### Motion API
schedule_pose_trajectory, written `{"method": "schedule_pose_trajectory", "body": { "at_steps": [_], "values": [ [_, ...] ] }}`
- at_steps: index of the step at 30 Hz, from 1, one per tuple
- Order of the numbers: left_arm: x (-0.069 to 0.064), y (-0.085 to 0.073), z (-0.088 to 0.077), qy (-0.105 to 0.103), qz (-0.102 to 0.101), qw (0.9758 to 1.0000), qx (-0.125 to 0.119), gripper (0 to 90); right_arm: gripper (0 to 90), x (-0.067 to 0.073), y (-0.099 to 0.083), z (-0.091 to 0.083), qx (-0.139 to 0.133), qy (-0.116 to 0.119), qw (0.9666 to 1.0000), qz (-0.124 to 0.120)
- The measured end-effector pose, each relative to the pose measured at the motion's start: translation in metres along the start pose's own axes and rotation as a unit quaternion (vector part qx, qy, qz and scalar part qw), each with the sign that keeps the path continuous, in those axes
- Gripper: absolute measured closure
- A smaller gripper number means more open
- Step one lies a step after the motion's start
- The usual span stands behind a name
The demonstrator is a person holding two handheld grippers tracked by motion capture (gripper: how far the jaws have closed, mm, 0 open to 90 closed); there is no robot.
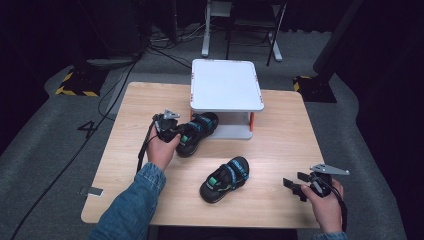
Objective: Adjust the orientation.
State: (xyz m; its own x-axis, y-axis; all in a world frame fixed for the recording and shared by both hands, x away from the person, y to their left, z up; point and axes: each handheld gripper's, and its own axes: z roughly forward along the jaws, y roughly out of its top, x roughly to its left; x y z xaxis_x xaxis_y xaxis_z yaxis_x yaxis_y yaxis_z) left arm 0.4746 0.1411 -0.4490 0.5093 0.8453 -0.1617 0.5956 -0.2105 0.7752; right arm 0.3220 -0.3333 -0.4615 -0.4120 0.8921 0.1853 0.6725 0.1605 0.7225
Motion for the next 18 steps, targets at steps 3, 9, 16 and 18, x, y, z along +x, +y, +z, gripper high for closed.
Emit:
{"method": "schedule_pose_trajectory", "body": {
  "at_steps": [3,9,16,18],
  "values": [
    [-0.001,0.002,0.011,-0.002,-0.001,1.0000,0.005,80.8,28.2,0.000,-0.003,-0.005,-0.004,-0.006,1.0000,0.003],
    [0.001,-0.001,0.016,-0.029,-0.025,0.9993,0.002,62.6,28.2,-0.002,-0.006,-0.010,-0.005,-0.011,0.9999,0.006],
    [0.000,0.000,-0.002,0.012,0.021,0.9997,-0.007,27.8,28.2,0.001,0.003,-0.002,-0.003,0.002,1.0000,-0.007],
    [-0.002,0.000,-0.011,0.008,0.019,0.9995,-0.022,26.2,28.2,0.002,0.005,0.001,-0.002,0.006,0.9999,-0.010]
  ]
}}
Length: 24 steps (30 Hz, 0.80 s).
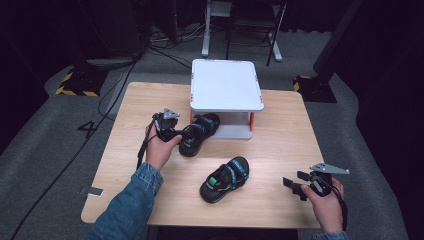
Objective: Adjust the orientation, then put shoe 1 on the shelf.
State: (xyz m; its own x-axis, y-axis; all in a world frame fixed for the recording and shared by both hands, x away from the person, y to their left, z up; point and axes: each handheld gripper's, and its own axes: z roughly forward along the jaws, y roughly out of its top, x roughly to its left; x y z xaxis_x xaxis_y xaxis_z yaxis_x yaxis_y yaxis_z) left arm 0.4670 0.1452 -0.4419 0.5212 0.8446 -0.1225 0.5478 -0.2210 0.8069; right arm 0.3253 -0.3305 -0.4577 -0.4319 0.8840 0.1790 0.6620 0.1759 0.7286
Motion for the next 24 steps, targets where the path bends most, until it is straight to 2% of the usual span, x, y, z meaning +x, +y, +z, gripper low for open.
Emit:
{"method": "schedule_pose_trajectory", "body": {
  "at_steps": [1,4,6,8,12,13,14,17,18,19,21,24],
  "values": [
    [-0.002,0.001,-0.011,-0.003,0.009,1.0000,0.001,26.2,28.2,0.000,0.002,0.001,0.000,0.002,1.0000,-0.001],
    [-0.006,0.001,-0.023,-0.009,0.015,0.9998,-0.006,26.3,28.1,0.001,0.005,0.004,0.000,0.007,1.0000,-0.005],
    [-0.008,0.000,-0.040,-0.016,0.025,0.9995,0.006,26.3,28.0,0.003,0.009,0.008,0.001,0.013,0.9999,-0.010],
    [-0.009,-0.002,-0.046,-0.018,0.029,0.9993,0.011,26.3,27.9,0.004,0.011,0.008,0.002,0.015,0.9998,-0.011],
    [-0.010,-0.011,-0.065,-0.035,0.038,0.9970,0.058,26.1,27.8,0.005,0.016,0.013,0.000,0.021,0.9996,-0.017],
    [-0.010,-0.019,-0.072,-0.044,0.042,0.9953,0.076,24.9,27.7,0.007,0.018,0.015,0.001,0.025,0.9995,-0.019],
    [-0.010,-0.019,-0.072,-0.044,0.042,0.9953,0.076,24.8,27.7,0.007,0.018,0.015,0.001,0.025,0.9995,-0.019],
    [-0.009,-0.028,-0.075,-0.051,0.056,0.9921,0.100,25.1,27.5,0.009,0.022,0.018,0.003,0.032,0.9992,-0.024],
    [-0.007,-0.035,-0.071,-0.056,0.065,0.9896,0.115,29.7,27.4,0.010,0.025,0.021,0.004,0.035,0.9990,-0.028],
    [-0.007,-0.035,-0.071,-0.056,0.065,0.9896,0.115,33.3,27.2,0.011,0.027,0.023,0.005,0.036,0.9990,-0.027],
    [-0.007,-0.042,-0.066,-0.056,0.067,0.9872,0.133,35.9,27.2,0.011,0.028,0.024,0.004,0.037,0.9988,-0.031],
    [-0.003,-0.050,-0.052,-0.046,0.071,0.9868,0.138,38.9,27.0,0.015,0.029,0.029,0.011,0.043,0.9985,-0.033]
  ]
}}
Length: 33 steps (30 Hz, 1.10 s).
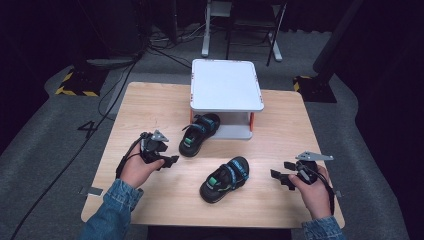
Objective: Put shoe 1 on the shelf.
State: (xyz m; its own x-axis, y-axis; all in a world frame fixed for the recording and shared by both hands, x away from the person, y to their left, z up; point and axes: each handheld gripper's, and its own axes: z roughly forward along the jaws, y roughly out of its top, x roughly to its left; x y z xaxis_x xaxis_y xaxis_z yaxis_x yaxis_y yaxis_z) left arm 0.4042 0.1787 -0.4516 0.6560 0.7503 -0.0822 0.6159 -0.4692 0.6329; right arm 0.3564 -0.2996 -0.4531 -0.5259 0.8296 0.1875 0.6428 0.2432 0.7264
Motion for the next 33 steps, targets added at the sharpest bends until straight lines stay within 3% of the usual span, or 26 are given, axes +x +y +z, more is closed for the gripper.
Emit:
{"method": "schedule_pose_trajectory", "body": {
  "at_steps": [4,6,8,12,15,18,19,20,21,22,24,25,29,31,32,33],
  "values": [
    [0.002,0.001,0.012,0.005,0.002,1.0000,0.002,40.4,26.5,0.000,-0.003,0.002,0.008,0.002,1.0000,-0.003],
    [0.000,0.001,0.025,-0.014,0.008,0.9998,0.008,40.5,26.5,-0.001,-0.004,0.001,0.006,0.000,1.0000,0.000],
    [0.001,0.001,0.029,-0.016,0.015,0.9998,0.006,40.2,26.5,-0.002,-0.006,-0.001,0.005,-0.001,1.0000,-0.001],
    [0.001,0.005,0.043,0.006,0.026,0.9996,-0.010,41.0,26.5,-0.003,-0.009,-0.003,0.008,-0.006,0.9999,0.008],
    [0.000,0.005,0.048,-0.010,0.031,0.9994,-0.009,45.1,26.5,-0.003,-0.011,-0.003,0.010,-0.007,0.9999,0.010],
    [0.000,0.006,0.051,0.001,0.040,0.9992,-0.002,43.1,26.5,-0.003,-0.013,-0.003,0.013,-0.007,0.9998,0.010],
    [-0.003,0.008,0.050,-0.012,0.043,0.9990,0.005,47.0,26.5,-0.004,-0.015,-0.004,0.016,-0.005,0.9998,0.010],
    [-0.003,0.008,0.050,-0.012,0.043,0.9990,0.005,49.3,26.5,-0.004,-0.015,-0.004,0.016,-0.005,0.9998,0.010],
    [-0.005,0.009,0.051,-0.031,0.044,0.9985,0.008,49.3,26.5,-0.004,-0.016,-0.004,0.015,-0.004,0.9998,0.010],
    [-0.013,0.010,0.055,-0.082,0.040,0.9958,-0.003,53.0,26.5,-0.005,-0.017,-0.005,0.016,-0.007,0.9998,0.013],
    [-0.020,0.012,0.058,-0.076,0.050,0.9958,-0.002,52.5,26.5,-0.006,-0.018,-0.006,0.015,-0.008,0.9998,0.013],
    [-0.028,0.016,0.059,-0.042,0.074,0.9963,0.011,51.6,26.5,-0.006,-0.018,-0.007,0.014,-0.008,0.9998,0.015],
    [-0.035,0.017,0.063,-0.021,0.089,0.9958,0.010,46.4,26.5,-0.006,-0.018,-0.006,0.015,-0.008,0.9998,0.014],
    [-0.035,0.017,0.063,-0.026,0.089,0.9957,0.006,45.5,26.5,-0.006,-0.018,-0.006,0.016,-0.006,0.9998,0.010],
    [-0.034,0.016,0.063,-0.049,0.076,0.9959,-0.001,45.9,26.5,-0.005,-0.018,-0.006,0.017,-0.005,0.9998,0.010],
    [-0.034,0.016,0.063,-0.049,0.076,0.9959,-0.001,46.6,26.5,-0.005,-0.018,-0.006,0.017,-0.005,0.9998,0.010]
  ]
}}
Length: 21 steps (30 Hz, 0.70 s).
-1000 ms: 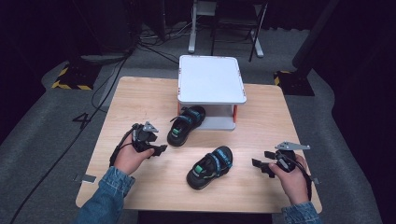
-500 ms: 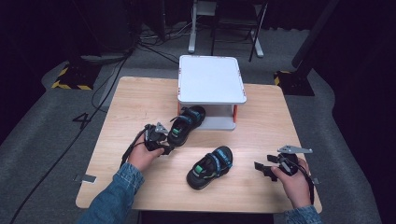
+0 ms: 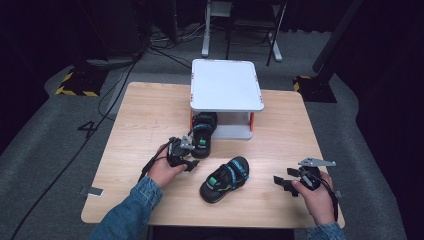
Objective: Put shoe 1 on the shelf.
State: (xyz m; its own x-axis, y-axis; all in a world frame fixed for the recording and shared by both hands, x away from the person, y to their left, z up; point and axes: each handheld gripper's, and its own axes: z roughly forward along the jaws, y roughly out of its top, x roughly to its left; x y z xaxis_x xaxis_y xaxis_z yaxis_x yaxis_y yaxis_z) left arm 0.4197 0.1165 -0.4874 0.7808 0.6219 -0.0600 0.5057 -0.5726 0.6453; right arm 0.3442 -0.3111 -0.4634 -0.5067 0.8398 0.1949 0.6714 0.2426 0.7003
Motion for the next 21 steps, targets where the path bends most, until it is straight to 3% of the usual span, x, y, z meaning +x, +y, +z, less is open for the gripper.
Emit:
{"method": "schedule_pose_trajectory", "body": {
  "at_steps": [4,7,10,14,15,16,18,21],
  "values": [
    [-0.004,0.001,-0.007,-0.005,0.002,1.0000,-0.005,55.5,26.5,0.000,0.000,-0.001,-0.003,-0.001,1.0000,0.000],
    [-0.015,0.005,-0.008,-0.037,-0.003,0.9992,-0.014,63.2,26.6,0.000,0.000,-0.001,-0.001,-0.001,1.0000,-0.001],
    [-0.021,0.007,-0.001,-0.027,0.000,0.9996,0.000,70.5,26.6,0.001,0.000,0.001,0.003,0.001,1.0000,-0.007],
    [-0.015,0.008,0.008,-0.019,-0.033,0.9993,-0.003,76.7,26.6,0.003,-0.002,0.001,0.008,0.003,0.9999,-0.008],
    [-0.012,0.009,0.009,-0.028,-0.048,0.9984,-0.004,80.1,26.6,0.003,-0.003,0.000,0.007,0.003,0.9999,-0.009],
    [-0.011,0.010,0.010,-0.038,-0.067,0.9968,-0.021,80.2,26.6,0.002,-0.004,-0.001,0.008,0.000,0.9999,-0.007],
    [-0.012,0.011,0.010,-0.039,-0.061,0.9968,-0.035,80.2,26.6,0.001,-0.005,-0.001,0.010,-0.002,0.9999,-0.006],
    [-0.017,0.019,0.014,-0.029,-0.030,0.9968,-0.068,75.4,26.6,0.000,-0.009,-0.003,0.010,-0.006,0.9999,-0.003]
  ]
}}
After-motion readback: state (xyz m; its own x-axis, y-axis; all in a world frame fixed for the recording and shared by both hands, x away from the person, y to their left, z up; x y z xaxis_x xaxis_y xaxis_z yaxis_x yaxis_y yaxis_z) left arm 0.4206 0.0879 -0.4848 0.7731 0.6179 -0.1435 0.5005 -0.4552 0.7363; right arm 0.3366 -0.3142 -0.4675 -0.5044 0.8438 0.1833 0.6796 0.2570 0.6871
